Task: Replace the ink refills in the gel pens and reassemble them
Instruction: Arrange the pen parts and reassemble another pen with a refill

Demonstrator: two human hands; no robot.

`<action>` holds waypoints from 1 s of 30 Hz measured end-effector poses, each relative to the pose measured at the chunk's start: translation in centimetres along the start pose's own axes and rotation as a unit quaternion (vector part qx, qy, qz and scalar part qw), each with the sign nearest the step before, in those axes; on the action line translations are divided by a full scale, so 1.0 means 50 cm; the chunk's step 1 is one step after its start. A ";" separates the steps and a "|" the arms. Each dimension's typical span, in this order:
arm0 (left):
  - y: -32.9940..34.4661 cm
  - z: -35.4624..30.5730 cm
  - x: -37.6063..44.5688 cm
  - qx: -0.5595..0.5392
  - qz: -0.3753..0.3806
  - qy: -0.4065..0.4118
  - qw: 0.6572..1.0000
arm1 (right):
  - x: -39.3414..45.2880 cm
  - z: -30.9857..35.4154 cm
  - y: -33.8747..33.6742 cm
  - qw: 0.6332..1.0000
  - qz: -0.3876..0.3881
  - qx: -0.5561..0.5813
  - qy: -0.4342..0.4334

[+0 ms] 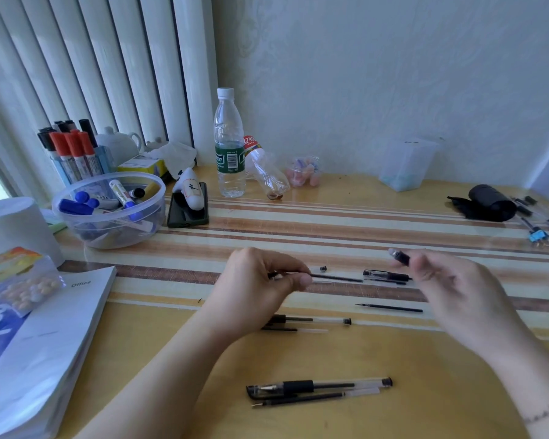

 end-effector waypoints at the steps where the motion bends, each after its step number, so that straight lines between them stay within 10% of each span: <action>1: -0.007 0.005 0.003 -0.022 -0.012 -0.008 1.000 | 0.002 -0.011 -0.003 1.000 -0.015 -0.003 0.005; 21: -0.023 0.014 0.011 -0.062 -0.026 -0.019 0.998 | 0.009 -0.019 0.006 0.997 -0.016 0.004 -0.079; 30: -0.009 0.013 0.001 0.099 -0.046 0.017 0.994 | 0.002 -0.004 0.010 0.990 0.027 -0.087 -0.104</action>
Point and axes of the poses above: each hand's wrist, its own x-axis towards the middle knuckle, its own y-axis out of the palm, z = x × y, the point moved 1 cm from there along x, towards the middle knuckle, and after that the axes turned 4 degrees about z, right-handed, at the moved point
